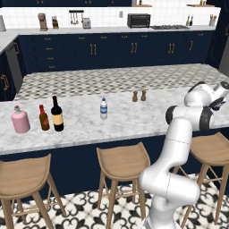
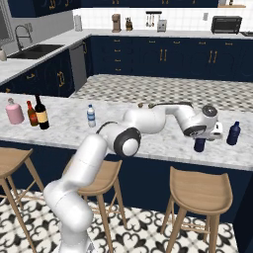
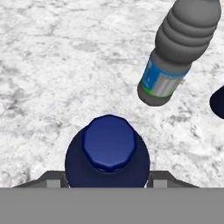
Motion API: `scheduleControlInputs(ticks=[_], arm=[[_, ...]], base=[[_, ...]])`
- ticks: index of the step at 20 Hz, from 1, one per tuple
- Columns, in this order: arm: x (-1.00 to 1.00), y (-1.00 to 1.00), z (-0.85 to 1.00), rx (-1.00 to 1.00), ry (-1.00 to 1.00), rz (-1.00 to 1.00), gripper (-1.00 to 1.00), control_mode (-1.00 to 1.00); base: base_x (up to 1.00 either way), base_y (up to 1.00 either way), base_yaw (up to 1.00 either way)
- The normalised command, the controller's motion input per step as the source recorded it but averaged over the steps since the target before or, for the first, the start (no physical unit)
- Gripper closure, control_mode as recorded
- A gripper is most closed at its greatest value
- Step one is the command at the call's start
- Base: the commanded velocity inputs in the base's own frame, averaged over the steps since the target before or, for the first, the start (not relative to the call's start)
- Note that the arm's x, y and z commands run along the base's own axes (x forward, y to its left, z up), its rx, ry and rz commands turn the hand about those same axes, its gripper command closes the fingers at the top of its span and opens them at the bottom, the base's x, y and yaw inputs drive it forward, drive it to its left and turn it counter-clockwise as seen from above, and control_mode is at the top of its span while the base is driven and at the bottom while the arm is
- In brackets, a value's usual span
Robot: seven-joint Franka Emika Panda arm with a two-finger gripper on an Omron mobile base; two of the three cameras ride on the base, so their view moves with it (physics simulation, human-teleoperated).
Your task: Move the plastic bottles in the middle to the plastics group, and the glass bottles in the middle to the glass group.
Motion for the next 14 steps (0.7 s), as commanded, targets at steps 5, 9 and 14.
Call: scheduleControlInputs(ticks=[5,9,14], arm=[[0.33,0.0,0.0,0.0,0.0,0.0,1.0,-1.0],[0.07,0.0,0.0,0.0,0.0,0.0,1.0,-1.0],[0.0,0.0,0.0,0.0,0.0,0.0,-1.0,-1.0]], base=[[0.0,0.0,0.0],[0.0,0.0,0.0],[0.0,0.0,0.0]])
